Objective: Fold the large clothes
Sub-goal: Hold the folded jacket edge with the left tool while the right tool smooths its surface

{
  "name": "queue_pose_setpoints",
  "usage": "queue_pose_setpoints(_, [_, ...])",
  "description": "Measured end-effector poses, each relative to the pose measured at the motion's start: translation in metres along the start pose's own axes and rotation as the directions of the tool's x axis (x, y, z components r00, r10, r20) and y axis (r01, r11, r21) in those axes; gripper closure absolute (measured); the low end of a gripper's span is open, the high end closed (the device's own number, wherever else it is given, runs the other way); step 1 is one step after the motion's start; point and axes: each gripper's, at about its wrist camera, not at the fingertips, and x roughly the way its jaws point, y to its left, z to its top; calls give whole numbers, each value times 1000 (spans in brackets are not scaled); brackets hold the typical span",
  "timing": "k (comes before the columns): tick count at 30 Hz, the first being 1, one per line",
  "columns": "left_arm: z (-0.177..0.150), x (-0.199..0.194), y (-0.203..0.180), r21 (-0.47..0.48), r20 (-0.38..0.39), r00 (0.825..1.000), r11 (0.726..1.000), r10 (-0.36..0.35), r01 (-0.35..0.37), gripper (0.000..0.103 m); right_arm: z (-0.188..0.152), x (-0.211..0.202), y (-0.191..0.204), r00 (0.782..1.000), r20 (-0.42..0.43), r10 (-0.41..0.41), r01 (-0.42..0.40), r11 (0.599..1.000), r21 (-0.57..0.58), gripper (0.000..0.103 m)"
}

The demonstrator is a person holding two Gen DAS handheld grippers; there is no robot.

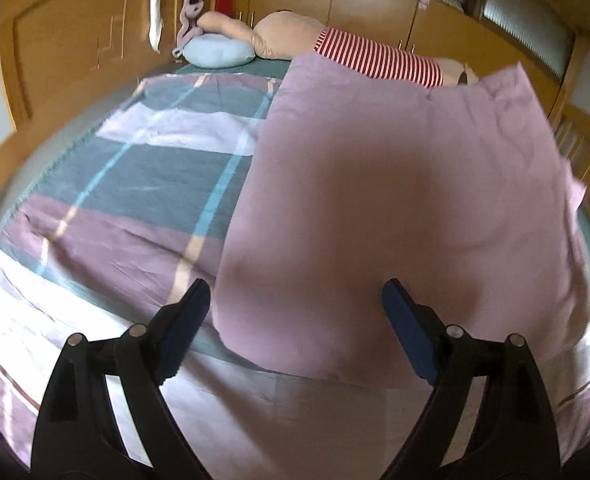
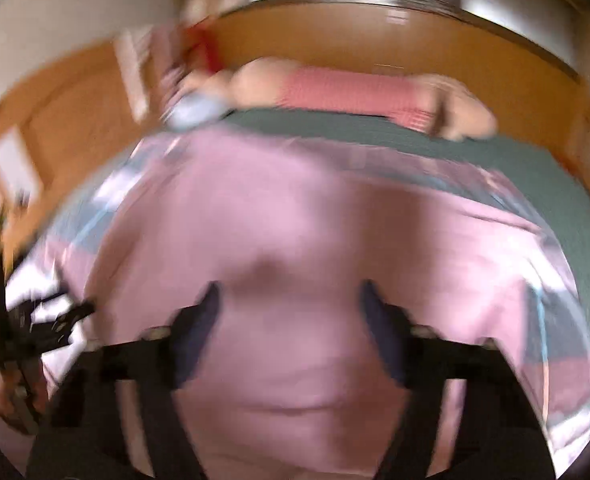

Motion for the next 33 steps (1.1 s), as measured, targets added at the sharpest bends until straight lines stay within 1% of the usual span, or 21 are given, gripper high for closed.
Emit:
queue_pose_setpoints(2, [0, 2, -3, 42, 1, 1000, 999, 28, -28, 13, 2, 31, 37, 998, -65, 9, -13, 998, -63, 43])
queue_pose_setpoints(4, [1, 3, -5, 53, -7, 999, 998, 34, -34, 11, 6, 62, 49, 992, -108, -65, 57, 995, -78, 42])
queue_pose_setpoints(5, [2, 5, -2, 38, -24, 1000, 999, 13, -12, 10, 9, 82, 48, 987, -128, -98, 89, 993, -76, 42])
queue_pose_setpoints(7, [2, 11, 3, -8, -65, 997, 999, -40, 39, 7, 16, 106, 42, 982, -143, -125, 118, 991, -58, 34])
queue_pose_setpoints(9, [2, 20, 7, -46, -101, 992, 996, -80, 75, 4, 27, 129, 32, 978, -146, -146, 142, 989, -36, 28])
queue_pose_setpoints(10, [2, 23, 9, -58, -110, 990, 995, -88, 82, 4, 31, 138, 26, 978, -144, -153, 152, 988, -21, 24])
queue_pose_setpoints(13, [5, 33, 15, -97, -124, 985, 990, -116, 105, 2, 44, 158, 13, 974, -140, -179, 185, 982, 28, 18])
queue_pose_setpoints(16, [7, 34, 13, -95, -109, 988, 990, -112, 102, 2, 48, 173, 18, 967, -131, -217, 220, 976, 5, 16])
queue_pose_setpoints(18, [7, 30, 7, -57, -92, 992, 995, -81, 76, 2, 49, 176, 17, 969, -117, -218, 220, 975, 7, 16])
queue_pose_setpoints(20, [8, 25, -2, -20, -68, 994, 997, -81, 80, 2, 49, 169, 14, 979, -87, -182, 186, 982, 38, 16])
queue_pose_setpoints(22, [9, 22, -7, -3, -62, 995, 997, -75, 75, 2, 49, 150, 3, 992, -17, -128, 129, 986, 110, 17])
queue_pose_setpoints(24, [8, 25, -7, -8, -71, 994, 997, -78, 77, 2, 49, 129, -5, 991, 62, -115, 104, 982, 159, 17])
queue_pose_setpoints(26, [8, 28, -4, -28, -80, 993, 996, -90, 88, 2, 47, 111, -9, 982, 119, -146, 127, 980, 155, 17])
queue_pose_setpoints(27, [8, 28, -2, -36, -81, 992, 995, -95, 92, 2, 48, 108, -13, 980, 122, -157, 137, 978, 158, 17])
queue_pose_setpoints(28, [8, 29, 0, -45, -83, 991, 994, -101, 97, 2, 47, 109, -22, 978, 106, -181, 161, 971, 177, 17])
queue_pose_setpoints(29, [9, 29, 1, -51, -85, 991, 994, -105, 101, 2, 46, 112, -38, 974, 71, -214, 195, 958, 212, 17])
queue_pose_setpoints(30, [8, 29, 1, -52, -85, 991, 993, -106, 102, 2, 43, 115, -53, 973, 44, -227, 210, 947, 243, 17])
queue_pose_setpoints(31, [8, 28, 1, -50, -85, 991, 994, -106, 102, 2, 41, 117, -72, 967, 25, -252, 235, 932, 277, 23])
queue_pose_setpoints(32, [7, 27, 0, -47, -85, 991, 994, -105, 101, 2, 39, 115, -84, 959, 18, -281, 264, 918, 296, 23])
queue_pose_setpoints(33, [7, 27, -1, -42, -82, 991, 994, -102, 99, 2, 35, 111, -108, 954, 16, -300, 276, 896, 347, 23])
